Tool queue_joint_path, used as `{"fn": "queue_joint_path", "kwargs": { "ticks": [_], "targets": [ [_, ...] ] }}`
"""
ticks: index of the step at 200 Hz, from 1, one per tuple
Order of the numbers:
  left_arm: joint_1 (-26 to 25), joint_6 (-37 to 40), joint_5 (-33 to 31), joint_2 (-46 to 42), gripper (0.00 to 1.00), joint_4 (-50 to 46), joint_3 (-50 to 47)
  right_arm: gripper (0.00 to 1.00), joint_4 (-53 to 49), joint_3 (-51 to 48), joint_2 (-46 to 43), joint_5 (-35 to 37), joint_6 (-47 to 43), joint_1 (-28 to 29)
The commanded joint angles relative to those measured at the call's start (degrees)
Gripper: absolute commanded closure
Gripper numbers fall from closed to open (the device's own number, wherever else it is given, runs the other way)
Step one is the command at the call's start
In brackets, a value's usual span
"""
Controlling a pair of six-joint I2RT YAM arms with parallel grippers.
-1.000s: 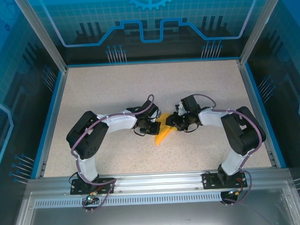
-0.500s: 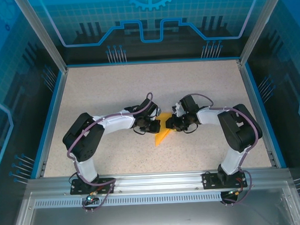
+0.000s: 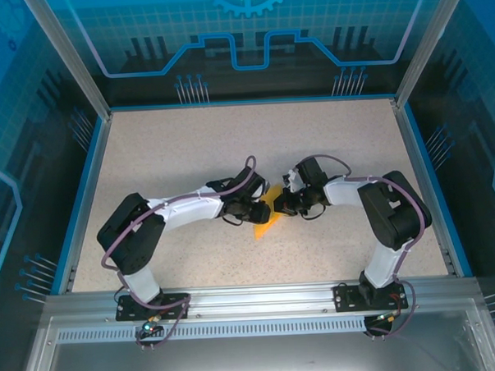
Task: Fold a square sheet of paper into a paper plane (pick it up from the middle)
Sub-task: Fourth fold the wing at the center of the table.
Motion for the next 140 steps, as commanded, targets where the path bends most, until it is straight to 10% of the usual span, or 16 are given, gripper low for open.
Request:
{"fn": "queue_joint_path", "kwargs": {
  "ticks": [1, 140],
  "targets": [
    [-1.78, -0.39, -3.68, -2.21, 0.65, 0.11, -1.57, 0.96, 4.67, -2.53, -1.62, -0.80, 5.82, 1.08],
    [-9.26, -4.35, -15.97, -0.35, 0.53, 1.87, -2.58, 0.84, 5.79, -3.71, -3.97, 0.42, 9.97, 1.45]
  ]
}}
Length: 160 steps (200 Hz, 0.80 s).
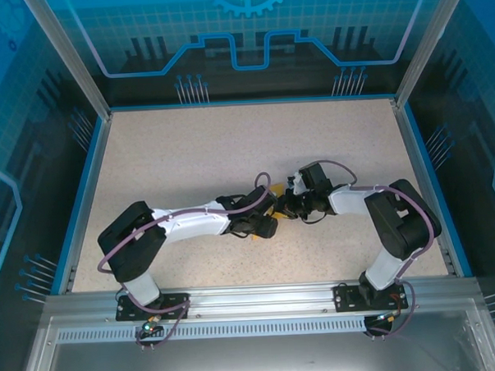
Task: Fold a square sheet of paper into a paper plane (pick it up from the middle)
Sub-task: Fourth fold the wing at the center of the table.
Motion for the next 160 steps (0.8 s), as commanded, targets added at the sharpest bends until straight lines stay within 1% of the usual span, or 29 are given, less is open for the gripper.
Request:
{"fn": "queue_joint_path", "kwargs": {
  "ticks": [1, 23, 36, 75, 95, 131, 160],
  "targets": [
    [-0.50, -2.56, -3.67, 0.97, 0.53, 0.36, 0.19, 0.84, -1.75, 2.38, 1.21, -0.67, -1.53, 0.70],
    [-0.51, -3.18, -4.96, 0.51, 0.52, 0.03, -0.43, 0.82, -3.07, 3.43, 1.94, -1.37, -2.82, 0.38],
    [-0.49, -3.21, -5.58, 0.39, 0.52, -0.45, -0.51, 0.79, -4.07, 3.99, 2.27, -1.79, -3.58, -0.02],
    [-0.50, -3.40, -5.67, 0.71, 0.51, -1.07, 0.16, 0.78, -5.04, 4.88, 2.47, -4.14, -5.52, -1.52],
    [-0.56, -3.22, -5.24, 1.57, 0.51, -1.72, 1.27, 0.79, -6.00, 5.65, 2.99, -5.20, -6.79, -1.96],
    [-0.73, -3.30, -5.35, 2.62, 0.51, -2.76, 2.62, 0.84, -6.89, 6.12, 3.53, -6.46, -8.02, -2.84],
    [-1.01, -3.29, -5.30, 3.95, 0.51, -3.25, 3.91, 0.85, -7.16, 6.08, 3.61, -6.96, -8.35, -3.31]
  ]
}}
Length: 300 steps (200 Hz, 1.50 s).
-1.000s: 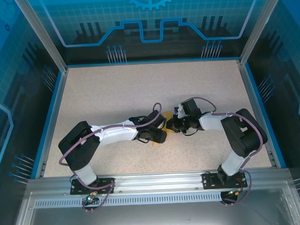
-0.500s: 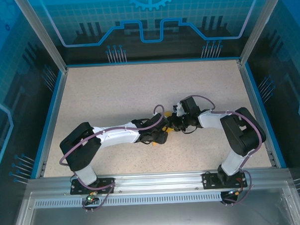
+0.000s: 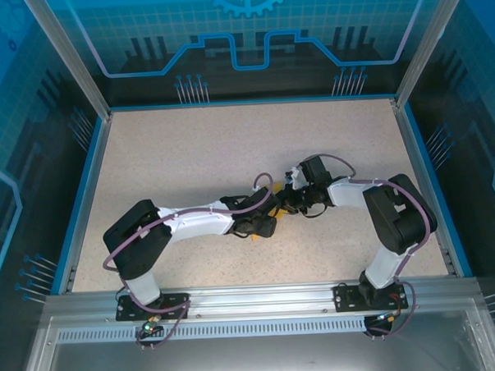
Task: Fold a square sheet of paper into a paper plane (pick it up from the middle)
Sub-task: Fourth fold the wing at the center of the table.
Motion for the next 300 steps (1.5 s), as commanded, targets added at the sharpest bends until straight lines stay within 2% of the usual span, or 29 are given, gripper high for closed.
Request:
{"fn": "queue_joint_path", "kwargs": {
  "ticks": [1, 38, 97, 156, 194, 300],
  "targets": [
    [-0.62, -0.49, -0.86, 1.91, 0.51, -1.67, 2.60, 0.85, -1.88, 1.15, 0.99, -2.14, -1.64, -1.05],
    [-1.77, -1.08, -1.88, 3.74, 0.56, -2.92, 3.71, 0.86, -1.53, 1.13, 1.38, -2.66, -1.42, -1.23],
    [-2.91, -3.61, -8.12, 4.49, 0.55, -4.76, 3.70, 0.89, -1.44, 1.77, 1.78, -3.43, -1.18, -1.32],
    [-3.69, -4.06, -9.40, 4.96, 0.66, -4.56, 3.55, 0.91, -1.62, 2.47, 1.85, -3.87, -0.77, -1.20],
    [-4.05, -4.60, -10.79, 4.83, 0.69, -5.18, 3.21, 0.92, -1.88, 2.76, 1.92, -3.90, -0.72, -1.27],
    [-4.23, -5.44, -12.31, 4.52, 0.71, -5.36, 2.22, 0.96, -2.78, 2.90, 1.74, -4.05, -1.07, -1.23]
  ]
}}
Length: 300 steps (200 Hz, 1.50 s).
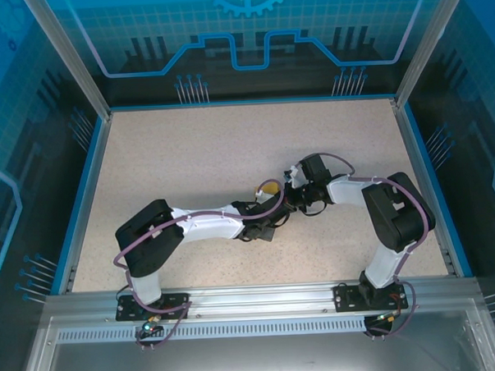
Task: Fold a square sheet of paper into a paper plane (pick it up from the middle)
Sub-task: Fourth fold the wing at the center of the table.
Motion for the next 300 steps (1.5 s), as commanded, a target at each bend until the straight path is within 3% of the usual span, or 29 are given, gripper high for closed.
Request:
{"fn": "queue_joint_path", "kwargs": {
  "ticks": [1, 63, 83, 113, 174, 208, 253, 300],
  "targets": [
    [-0.31, -0.84, -2.21, 0.46, 0.71, -2.02, -0.19, 0.96, -1.77, 1.31, 0.63, -1.60, -0.46, -0.88],
    [-0.63, -0.85, -3.25, -0.06, 0.76, -2.04, -0.98, 0.97, -2.45, 1.73, 0.54, -1.54, -0.63, -0.89],
    [-0.58, -0.95, -3.77, -0.49, 0.69, -1.81, -1.23, 0.97, -2.59, 1.95, 0.58, -1.48, -0.65, -0.89],
    [-0.66, -0.67, -4.55, -0.77, 0.67, -1.68, -1.68, 0.98, -2.44, 1.93, 0.49, -1.61, -0.37, -0.71],
    [-0.77, -0.76, -4.67, -0.27, 0.78, -1.68, -1.72, 0.98, -2.50, 2.26, 0.87, -1.62, -0.33, -0.53],
    [-0.77, -1.18, -4.46, 0.07, 0.79, -1.58, -1.65, 0.97, -2.46, 2.32, 1.23, -1.61, -0.20, -0.33],
    [-0.93, -1.55, -3.88, -0.82, 0.69, -1.35, -1.07, 0.96, -2.55, 2.59, 1.89, -1.51, -0.28, 0.11],
    [-1.02, -1.68, -3.80, -1.80, 0.70, -1.07, -1.24, 0.96, -2.62, 2.55, 2.29, -1.20, -0.28, 0.18]
  ]
}}
